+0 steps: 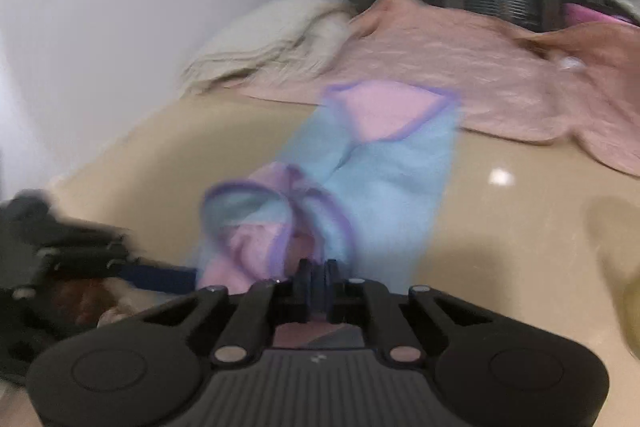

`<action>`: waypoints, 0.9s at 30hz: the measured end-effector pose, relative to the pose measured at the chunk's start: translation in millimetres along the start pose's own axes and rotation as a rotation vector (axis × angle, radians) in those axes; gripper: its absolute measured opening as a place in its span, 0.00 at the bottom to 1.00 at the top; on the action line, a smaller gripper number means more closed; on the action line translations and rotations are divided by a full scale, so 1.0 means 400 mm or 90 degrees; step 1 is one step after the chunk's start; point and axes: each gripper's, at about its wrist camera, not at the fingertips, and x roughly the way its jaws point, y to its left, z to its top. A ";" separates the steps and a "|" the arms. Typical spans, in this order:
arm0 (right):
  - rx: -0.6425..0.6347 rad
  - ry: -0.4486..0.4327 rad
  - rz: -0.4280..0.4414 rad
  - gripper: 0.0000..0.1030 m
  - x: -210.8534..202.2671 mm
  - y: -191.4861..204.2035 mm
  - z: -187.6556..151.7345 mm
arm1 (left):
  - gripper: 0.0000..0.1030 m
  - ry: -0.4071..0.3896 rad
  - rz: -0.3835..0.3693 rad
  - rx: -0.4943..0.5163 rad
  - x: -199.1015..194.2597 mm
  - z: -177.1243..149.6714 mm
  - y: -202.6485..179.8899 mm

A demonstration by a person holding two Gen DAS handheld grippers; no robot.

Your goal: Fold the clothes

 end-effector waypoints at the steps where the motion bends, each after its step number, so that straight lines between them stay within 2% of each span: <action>1: 0.004 -0.010 -0.016 0.09 -0.023 -0.004 0.002 | 0.47 -0.007 0.004 -0.002 -0.020 -0.002 0.004; 3: -0.048 -0.055 -0.022 0.13 -0.094 0.011 -0.006 | 0.58 -0.040 0.000 0.030 -0.072 -0.021 0.005; 4: -0.093 -0.074 -0.009 0.20 -0.128 0.024 -0.020 | 0.63 -0.054 0.000 0.050 -0.092 -0.032 0.004; 5: -0.134 -0.075 0.009 0.31 -0.150 0.031 -0.034 | 0.63 -0.056 0.005 0.066 -0.099 -0.041 -0.003; 6: -0.153 -0.058 0.023 0.31 -0.155 0.037 -0.045 | 0.63 -0.046 0.005 0.071 -0.092 -0.046 -0.008; 7: -0.154 -0.036 0.035 0.31 -0.150 0.040 -0.058 | 0.61 -0.033 0.002 0.067 -0.080 -0.051 -0.007; 9: -0.138 -0.006 0.057 0.29 -0.132 0.036 -0.084 | 0.44 -0.013 -0.002 0.063 -0.054 -0.060 -0.004; 10: -0.131 0.006 0.057 0.16 -0.122 0.035 -0.094 | 0.34 -0.006 -0.001 0.062 -0.045 -0.064 -0.003; 11: -0.117 0.007 0.058 0.05 -0.119 0.031 -0.104 | 0.32 -0.012 0.005 0.066 -0.048 -0.070 -0.001; 15: -0.031 -0.017 0.028 0.01 -0.156 0.004 -0.128 | 0.26 -0.008 0.008 0.052 -0.055 -0.070 0.013; 17: 0.019 -0.009 0.009 0.02 -0.176 -0.017 -0.139 | 0.28 -0.009 0.015 0.053 -0.064 -0.067 0.011; 18: 0.018 -0.006 0.010 0.04 -0.186 -0.019 -0.145 | 0.31 -0.019 0.015 0.061 -0.076 -0.068 0.004; 19: -0.007 -0.024 0.012 0.08 -0.204 -0.011 -0.152 | 0.41 -0.032 0.012 0.073 -0.089 -0.069 -0.004; 20: -0.047 -0.053 0.019 0.16 -0.220 0.004 -0.155 | 0.51 -0.052 0.001 0.101 -0.106 -0.072 -0.017; 21: -0.098 -0.082 0.033 0.28 -0.234 0.020 -0.157 | 0.54 -0.064 -0.002 0.142 -0.117 -0.075 -0.035; 22: -0.159 -0.103 0.041 0.56 -0.242 0.041 -0.159 | 0.55 -0.067 0.010 0.191 -0.119 -0.078 -0.056; 23: -0.236 -0.111 0.040 0.63 -0.238 0.071 -0.163 | 0.55 -0.068 0.034 0.257 -0.111 -0.085 -0.081; 26: -0.482 -0.085 0.014 0.59 -0.187 0.142 -0.185 | 0.55 -0.058 0.069 0.413 -0.070 -0.115 -0.121; 27: -0.536 -0.069 0.004 0.58 -0.165 0.153 -0.189 | 0.55 -0.050 0.077 0.459 -0.053 -0.125 -0.130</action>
